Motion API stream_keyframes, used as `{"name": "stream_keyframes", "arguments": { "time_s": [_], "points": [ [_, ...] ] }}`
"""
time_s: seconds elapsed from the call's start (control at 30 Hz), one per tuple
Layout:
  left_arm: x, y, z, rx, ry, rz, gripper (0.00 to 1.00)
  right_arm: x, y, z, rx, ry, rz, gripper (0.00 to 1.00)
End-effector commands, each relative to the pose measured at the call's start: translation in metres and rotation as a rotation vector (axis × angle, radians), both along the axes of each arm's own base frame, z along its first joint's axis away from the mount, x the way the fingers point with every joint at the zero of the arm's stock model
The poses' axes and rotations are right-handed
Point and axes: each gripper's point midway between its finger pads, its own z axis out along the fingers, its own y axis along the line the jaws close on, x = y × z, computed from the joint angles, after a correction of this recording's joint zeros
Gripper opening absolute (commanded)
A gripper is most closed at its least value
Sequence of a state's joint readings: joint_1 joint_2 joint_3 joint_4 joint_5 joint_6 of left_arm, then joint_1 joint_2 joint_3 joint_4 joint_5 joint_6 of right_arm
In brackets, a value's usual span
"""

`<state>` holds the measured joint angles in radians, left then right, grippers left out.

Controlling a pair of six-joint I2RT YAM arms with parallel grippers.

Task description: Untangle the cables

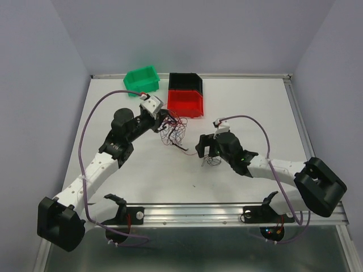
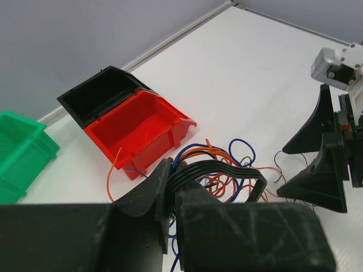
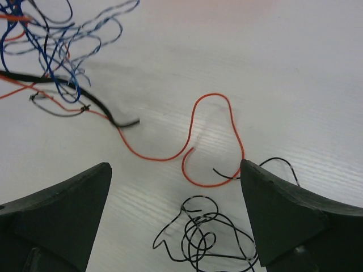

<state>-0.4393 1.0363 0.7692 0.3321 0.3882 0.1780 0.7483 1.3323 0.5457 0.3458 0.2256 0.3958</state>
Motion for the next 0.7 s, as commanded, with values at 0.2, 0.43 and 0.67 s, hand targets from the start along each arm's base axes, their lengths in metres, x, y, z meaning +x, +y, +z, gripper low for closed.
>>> {"name": "stream_keyframes", "arguments": {
  "time_s": [0.2,0.43,0.67],
  "points": [
    [0.012,0.01,0.046,-0.045,-0.117,0.083,0.15,-0.02,0.007,-0.014,-0.218,0.124,-0.115,1.0],
    [0.016,0.013,0.045,-0.043,-0.112,0.117,0.15,-0.018,-0.025,-0.04,-0.376,0.216,-0.32,1.0],
    [0.018,0.015,0.044,-0.039,-0.109,0.126,0.15,-0.021,-0.031,-0.058,-0.418,0.267,-0.353,0.73]
  ]
}}
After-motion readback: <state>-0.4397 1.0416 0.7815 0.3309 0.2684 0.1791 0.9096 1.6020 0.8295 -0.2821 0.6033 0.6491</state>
